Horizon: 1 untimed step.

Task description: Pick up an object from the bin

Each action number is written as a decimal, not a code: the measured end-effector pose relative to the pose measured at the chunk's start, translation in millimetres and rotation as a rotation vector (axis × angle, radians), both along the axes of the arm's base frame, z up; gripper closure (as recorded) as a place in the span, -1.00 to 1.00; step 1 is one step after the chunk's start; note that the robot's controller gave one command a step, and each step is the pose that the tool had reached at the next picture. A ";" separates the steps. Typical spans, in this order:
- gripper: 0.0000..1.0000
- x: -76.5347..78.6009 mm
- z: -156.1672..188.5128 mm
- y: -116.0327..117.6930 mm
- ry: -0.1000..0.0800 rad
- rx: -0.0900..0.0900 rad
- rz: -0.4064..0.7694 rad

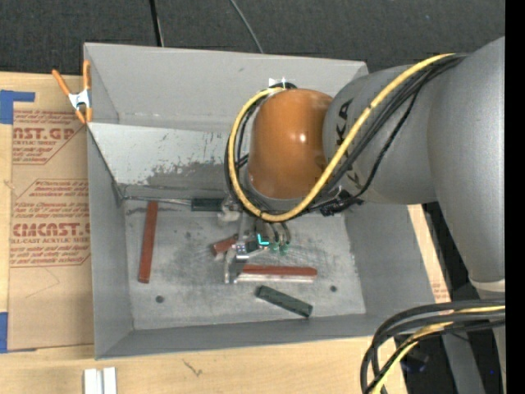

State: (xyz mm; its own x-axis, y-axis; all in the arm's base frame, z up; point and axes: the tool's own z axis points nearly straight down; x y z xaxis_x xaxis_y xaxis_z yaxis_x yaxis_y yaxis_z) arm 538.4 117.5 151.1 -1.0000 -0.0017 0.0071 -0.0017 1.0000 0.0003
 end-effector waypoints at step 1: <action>-1.00 2.0 4.1 -0.4 -0.007 0.001 -0.001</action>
Offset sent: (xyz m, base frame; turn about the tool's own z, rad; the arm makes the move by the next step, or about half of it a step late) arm 0.0009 -0.0406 -0.0811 0.0449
